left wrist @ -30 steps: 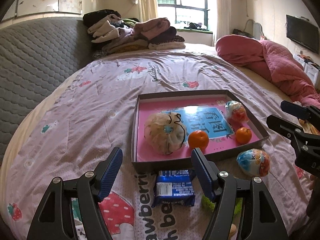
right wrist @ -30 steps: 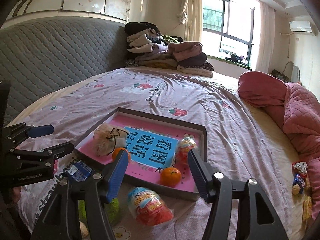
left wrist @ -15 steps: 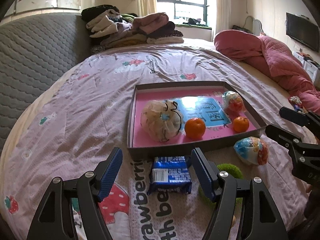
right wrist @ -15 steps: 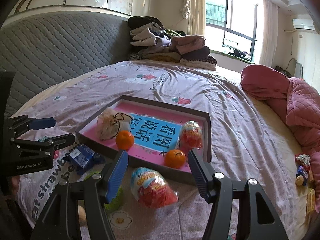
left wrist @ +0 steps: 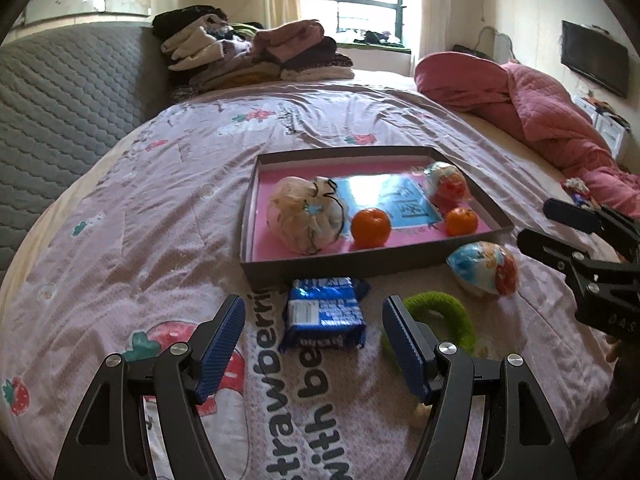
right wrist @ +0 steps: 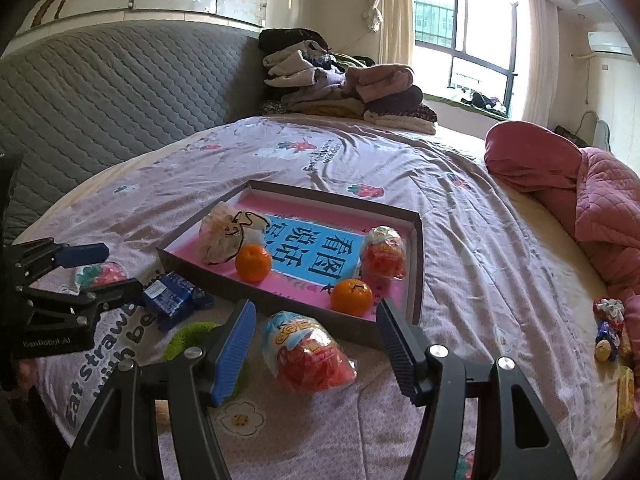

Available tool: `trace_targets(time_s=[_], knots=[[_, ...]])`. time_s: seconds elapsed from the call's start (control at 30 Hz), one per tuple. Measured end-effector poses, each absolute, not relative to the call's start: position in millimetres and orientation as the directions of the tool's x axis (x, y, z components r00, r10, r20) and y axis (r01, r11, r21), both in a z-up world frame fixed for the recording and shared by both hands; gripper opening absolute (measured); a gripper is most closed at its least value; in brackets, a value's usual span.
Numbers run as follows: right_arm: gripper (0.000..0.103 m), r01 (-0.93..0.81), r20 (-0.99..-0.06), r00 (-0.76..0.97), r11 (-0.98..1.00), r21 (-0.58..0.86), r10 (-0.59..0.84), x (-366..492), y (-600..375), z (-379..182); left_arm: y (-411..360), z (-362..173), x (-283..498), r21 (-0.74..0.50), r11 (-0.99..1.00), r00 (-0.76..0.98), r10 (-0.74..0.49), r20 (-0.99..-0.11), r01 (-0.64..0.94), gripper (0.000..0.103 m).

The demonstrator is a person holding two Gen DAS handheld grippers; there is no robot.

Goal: Organize objects
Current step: 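Move the left tool to the walnut while the right approaches the green fuzzy ring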

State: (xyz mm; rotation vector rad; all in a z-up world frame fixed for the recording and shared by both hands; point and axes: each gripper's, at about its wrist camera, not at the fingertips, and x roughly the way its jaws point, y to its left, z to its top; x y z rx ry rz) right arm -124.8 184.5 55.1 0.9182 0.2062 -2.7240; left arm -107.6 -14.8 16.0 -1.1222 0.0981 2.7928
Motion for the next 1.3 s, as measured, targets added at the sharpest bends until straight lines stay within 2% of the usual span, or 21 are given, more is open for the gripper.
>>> trace_targets(time_s=[0.7, 1.3], knots=[[0.062, 0.305, -0.667, -0.717, -0.952, -0.036, -0.205, -109, 176, 34, 17, -8, -66, 0.019, -0.963, -0.664, 0.171, -0.728, -0.268, 0.072], [0.062, 0.353, -0.715, -0.645, -0.935, 0.037, -0.271, -103, 165, 20, 34, -29, -54, 0.000, -0.932, -0.611, 0.238, -0.755, -0.362, 0.072]])
